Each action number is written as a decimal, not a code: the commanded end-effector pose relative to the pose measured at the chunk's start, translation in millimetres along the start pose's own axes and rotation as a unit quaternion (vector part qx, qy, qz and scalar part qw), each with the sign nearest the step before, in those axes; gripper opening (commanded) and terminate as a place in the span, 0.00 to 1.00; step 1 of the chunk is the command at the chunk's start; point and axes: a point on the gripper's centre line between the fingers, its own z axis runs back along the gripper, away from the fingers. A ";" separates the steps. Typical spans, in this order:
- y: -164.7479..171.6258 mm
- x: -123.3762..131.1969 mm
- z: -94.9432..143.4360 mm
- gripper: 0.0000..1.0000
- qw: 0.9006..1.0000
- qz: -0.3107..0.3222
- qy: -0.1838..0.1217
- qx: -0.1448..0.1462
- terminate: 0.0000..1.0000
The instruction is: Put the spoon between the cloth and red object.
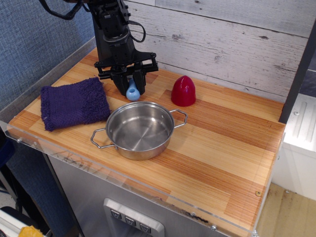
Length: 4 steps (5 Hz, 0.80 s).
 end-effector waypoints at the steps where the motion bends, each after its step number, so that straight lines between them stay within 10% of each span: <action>1: -0.2 2.6 28.3 1.00 0.999 -0.026 -0.019 0.009 0.00; 4: -5.0 4.6 60.3 1.00 0.999 -0.015 -0.034 -0.005 0.00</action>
